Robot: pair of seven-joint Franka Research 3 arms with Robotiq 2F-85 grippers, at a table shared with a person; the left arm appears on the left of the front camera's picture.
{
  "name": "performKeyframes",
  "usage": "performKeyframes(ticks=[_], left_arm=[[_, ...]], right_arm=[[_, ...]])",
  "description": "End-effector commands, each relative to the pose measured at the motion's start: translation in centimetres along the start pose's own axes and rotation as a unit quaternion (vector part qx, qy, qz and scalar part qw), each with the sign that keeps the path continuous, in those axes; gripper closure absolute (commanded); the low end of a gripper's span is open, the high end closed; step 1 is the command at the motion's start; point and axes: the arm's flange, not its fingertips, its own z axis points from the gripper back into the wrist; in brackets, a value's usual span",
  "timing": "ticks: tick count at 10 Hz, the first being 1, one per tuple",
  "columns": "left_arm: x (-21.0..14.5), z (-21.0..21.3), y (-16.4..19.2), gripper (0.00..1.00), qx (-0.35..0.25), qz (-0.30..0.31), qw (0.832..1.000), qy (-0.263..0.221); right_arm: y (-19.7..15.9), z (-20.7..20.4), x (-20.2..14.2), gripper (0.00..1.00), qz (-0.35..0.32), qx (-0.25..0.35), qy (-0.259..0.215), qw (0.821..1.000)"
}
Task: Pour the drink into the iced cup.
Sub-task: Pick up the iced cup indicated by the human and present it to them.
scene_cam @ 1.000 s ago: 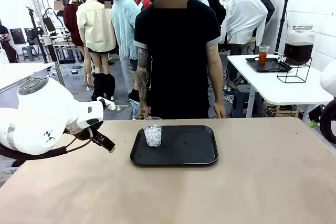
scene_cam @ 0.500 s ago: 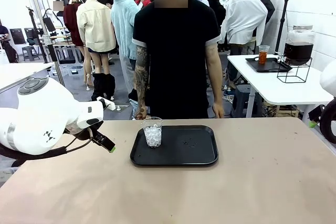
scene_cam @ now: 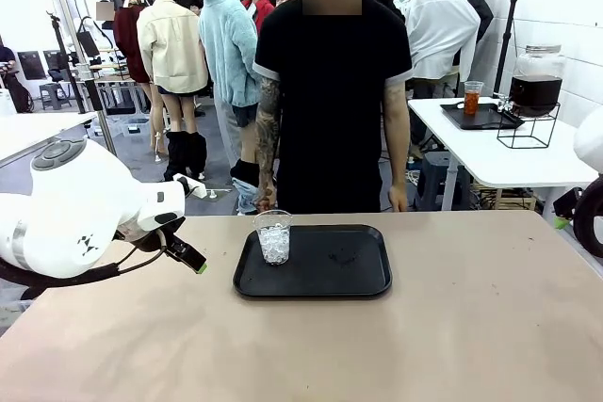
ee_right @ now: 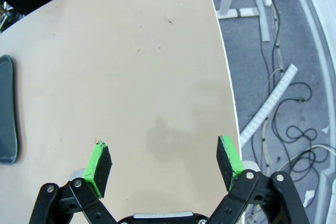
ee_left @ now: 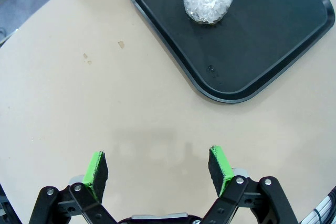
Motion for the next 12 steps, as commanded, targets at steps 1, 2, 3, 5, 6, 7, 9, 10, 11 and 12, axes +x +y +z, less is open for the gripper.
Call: performKeyframes(ticks=[1, 2, 3, 5, 6, 7, 9, 10, 11, 12], left_arm=[[-0.04, 0.09, 0.19, 0.0, 0.0, 0.002, 1.0, -0.001], [-0.04, 0.09, 0.19, 0.0, 0.0, 0.002, 1.0, -0.001], [-0.04, 0.09, 0.19, 0.0, 0.0, 0.002, 1.0, -0.001], [-0.04, 0.09, 0.19, 0.0, 0.0, 0.002, 1.0, -0.001], [-0.04, 0.09, 0.19, 0.0, 0.0, 0.002, 1.0, -0.001], [-0.04, 0.09, 0.19, 0.0, 0.0, 0.002, 1.0, -0.001], [-0.04, 0.09, 0.19, 0.0, 0.0, 0.002, 1.0, -0.001], [-0.04, 0.09, 0.19, 0.0, 0.0, 0.002, 1.0, -0.001], [-0.04, 0.09, 0.19, 0.0, 0.0, 0.002, 1.0, -0.001], [-0.04, 0.09, 0.19, 0.0, 0.0, 0.002, 1.0, -0.001]], right_arm=[[0.42, 0.05, -0.31, 0.0, -0.008, -0.008, -0.006, 1.0], [0.42, 0.05, -0.31, 0.0, -0.008, -0.008, -0.006, 1.0], [0.42, 0.05, -0.31, 0.0, -0.008, -0.008, -0.006, 1.0], [0.42, 0.05, -0.31, 0.0, -0.008, -0.008, -0.006, 1.0], [0.42, 0.05, -0.31, 0.0, -0.008, -0.008, -0.006, 1.0], [0.42, 0.05, -0.31, 0.0, -0.008, -0.008, -0.006, 1.0], [0.42, 0.05, -0.31, 0.0, -0.008, -0.008, -0.006, 1.0], [0.42, 0.05, -0.31, 0.0, -0.008, -0.008, -0.006, 1.0], [0.42, 0.05, -0.31, 0.0, -0.008, -0.008, -0.006, 1.0], [0.42, 0.05, -0.31, 0.0, -0.008, -0.008, -0.006, 1.0]])
